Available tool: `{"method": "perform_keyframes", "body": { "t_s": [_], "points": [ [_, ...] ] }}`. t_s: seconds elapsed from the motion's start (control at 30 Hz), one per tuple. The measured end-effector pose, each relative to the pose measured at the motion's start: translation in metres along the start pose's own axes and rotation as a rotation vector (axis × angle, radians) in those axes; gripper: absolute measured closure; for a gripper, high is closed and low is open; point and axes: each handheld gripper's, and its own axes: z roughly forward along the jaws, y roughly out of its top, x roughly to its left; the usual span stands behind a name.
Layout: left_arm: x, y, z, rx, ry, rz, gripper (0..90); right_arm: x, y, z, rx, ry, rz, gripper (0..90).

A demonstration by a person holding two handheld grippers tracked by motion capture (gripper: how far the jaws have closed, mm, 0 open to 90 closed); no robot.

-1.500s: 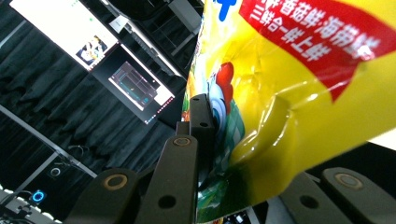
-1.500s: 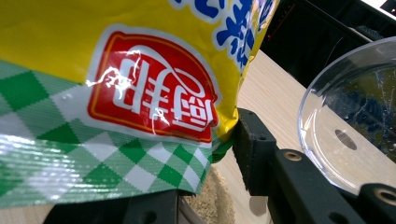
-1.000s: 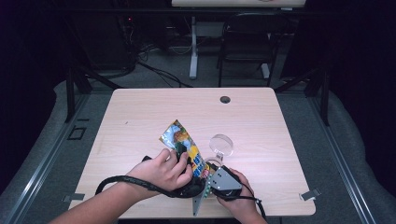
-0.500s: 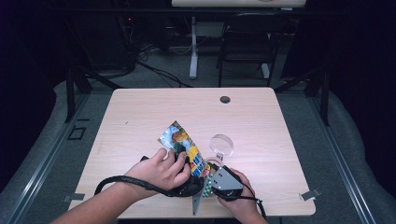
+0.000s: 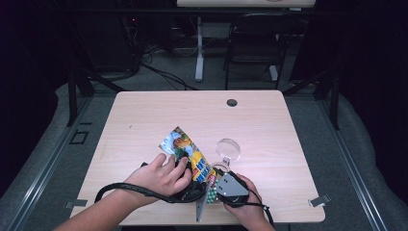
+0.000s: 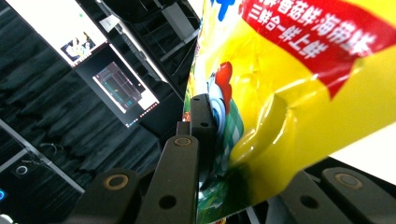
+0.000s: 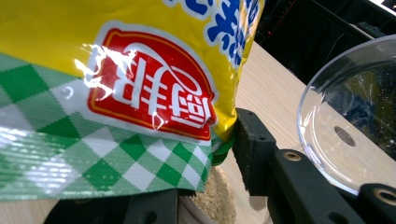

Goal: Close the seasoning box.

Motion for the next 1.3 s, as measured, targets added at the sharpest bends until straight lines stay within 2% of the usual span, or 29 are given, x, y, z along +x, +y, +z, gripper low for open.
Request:
{"method": "perform_keyframes", "body": {
  "t_s": [0.1,0.13,0.17,0.2,0.27,0.5,0.77,0.8,1.27,1.3],
  "points": [
    [0.000,0.000,0.000,-0.006,0.016,0.008,87.0,0.000,0.000,0.000,0.002,-0.001,-0.001,71.0],
    [-0.001,-0.001,0.001,0.000,-0.009,-0.013,87.0,0.000,0.000,0.000,0.002,-0.001,-0.001,71.0],
    [0.000,-0.001,0.001,0.000,-0.010,-0.010,86.9,0.000,0.000,0.000,0.002,-0.002,-0.002,71.0],
    [0.000,-0.001,0.001,-0.007,0.006,-0.002,86.9,0.000,0.000,0.000,0.002,-0.003,-0.001,71.0],
    [-0.001,-0.001,0.001,-0.005,-0.014,-0.021,86.9,0.000,0.000,0.000,0.002,-0.004,0.000,71.0],
    [-0.003,-0.003,0.002,-0.014,-0.008,-0.042,86.9,0.000,0.000,0.001,0.001,-0.008,-0.001,71.0],
    [-0.006,-0.005,0.004,-0.022,-0.024,-0.073,86.9,-0.001,0.000,0.001,0.004,-0.010,-0.007,71.1],
    [-0.007,-0.005,0.004,-0.023,-0.032,-0.090,87.0,-0.001,0.000,0.001,0.004,-0.010,-0.007,71.1],
    [-0.019,-0.011,0.009,-0.048,-0.043,-0.176,86.9,0.000,0.001,0.002,0.005,-0.014,-0.017,71.2],
    [-0.020,-0.012,0.009,-0.051,-0.057,-0.182,86.9,0.000,0.001,0.002,0.007,-0.015,-0.019,71.1]
  ]
}}
